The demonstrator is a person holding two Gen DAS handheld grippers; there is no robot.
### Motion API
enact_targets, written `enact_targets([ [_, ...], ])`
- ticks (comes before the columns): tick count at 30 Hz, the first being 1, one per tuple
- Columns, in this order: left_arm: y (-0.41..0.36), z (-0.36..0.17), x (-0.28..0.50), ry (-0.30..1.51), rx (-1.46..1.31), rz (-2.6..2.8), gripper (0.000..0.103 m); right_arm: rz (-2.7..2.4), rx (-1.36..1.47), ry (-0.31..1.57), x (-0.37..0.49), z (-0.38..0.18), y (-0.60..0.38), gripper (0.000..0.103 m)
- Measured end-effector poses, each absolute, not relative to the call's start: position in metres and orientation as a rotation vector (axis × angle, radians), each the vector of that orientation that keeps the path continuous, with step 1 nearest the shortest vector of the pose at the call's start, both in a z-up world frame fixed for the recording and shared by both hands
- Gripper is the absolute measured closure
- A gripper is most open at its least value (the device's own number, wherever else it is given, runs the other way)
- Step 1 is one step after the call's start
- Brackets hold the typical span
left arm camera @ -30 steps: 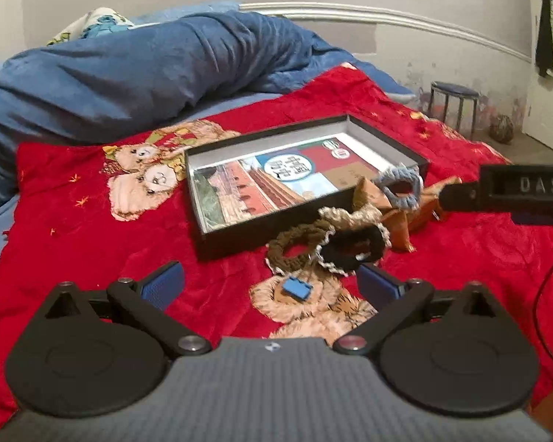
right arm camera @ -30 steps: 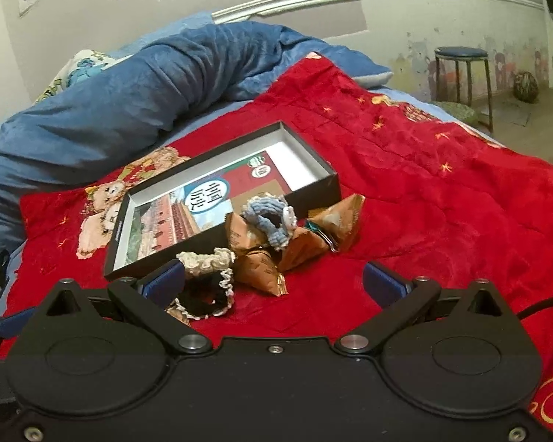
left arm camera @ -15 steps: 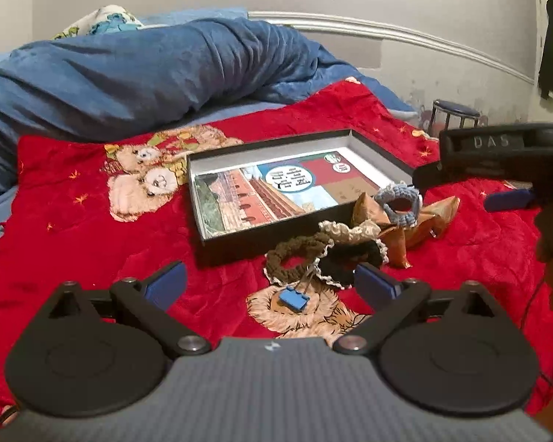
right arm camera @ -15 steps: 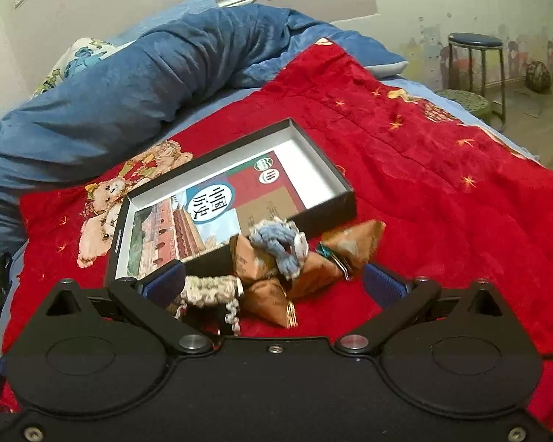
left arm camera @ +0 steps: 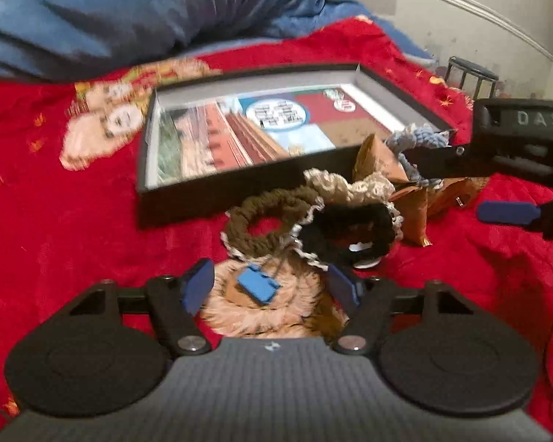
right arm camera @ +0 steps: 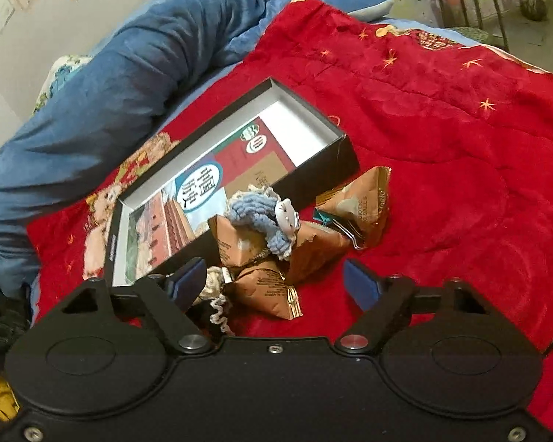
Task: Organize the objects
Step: 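Move left tool toward blue binder clip while right tool approaches brown candy packet, then close left tool on blue binder clip while right tool grasps brown candy packet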
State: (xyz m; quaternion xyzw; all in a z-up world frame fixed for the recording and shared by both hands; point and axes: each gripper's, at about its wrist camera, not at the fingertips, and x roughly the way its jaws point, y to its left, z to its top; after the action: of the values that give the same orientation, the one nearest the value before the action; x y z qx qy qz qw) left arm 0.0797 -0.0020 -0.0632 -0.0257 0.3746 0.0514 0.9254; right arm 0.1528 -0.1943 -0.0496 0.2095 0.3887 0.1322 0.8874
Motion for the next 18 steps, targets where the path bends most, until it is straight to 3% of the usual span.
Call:
enact_targets([
  [9, -0.015, -0.068, 0.077, 0.775, 0.022, 0.149, 0.044, 0.312, 0.404, 0.868, 0.163, -0.064, -0.180, 0.036],
  [14, -0.007, -0.071, 0.080, 0.789, -0.037, 0.142, 0.046, 0.315, 0.363, 0.872, 0.165, -0.066, -0.169, 0.038],
  [17, -0.005, -0.072, 0.081, 0.794, -0.063, 0.137, 0.058, 0.319, 0.371, 0.871, 0.167, -0.067, -0.168, 0.041],
  [18, -0.005, -0.071, 0.081, 0.797, -0.070, 0.126, 0.069, 0.321, 0.375, 0.873, 0.167, -0.068, -0.168, 0.042],
])
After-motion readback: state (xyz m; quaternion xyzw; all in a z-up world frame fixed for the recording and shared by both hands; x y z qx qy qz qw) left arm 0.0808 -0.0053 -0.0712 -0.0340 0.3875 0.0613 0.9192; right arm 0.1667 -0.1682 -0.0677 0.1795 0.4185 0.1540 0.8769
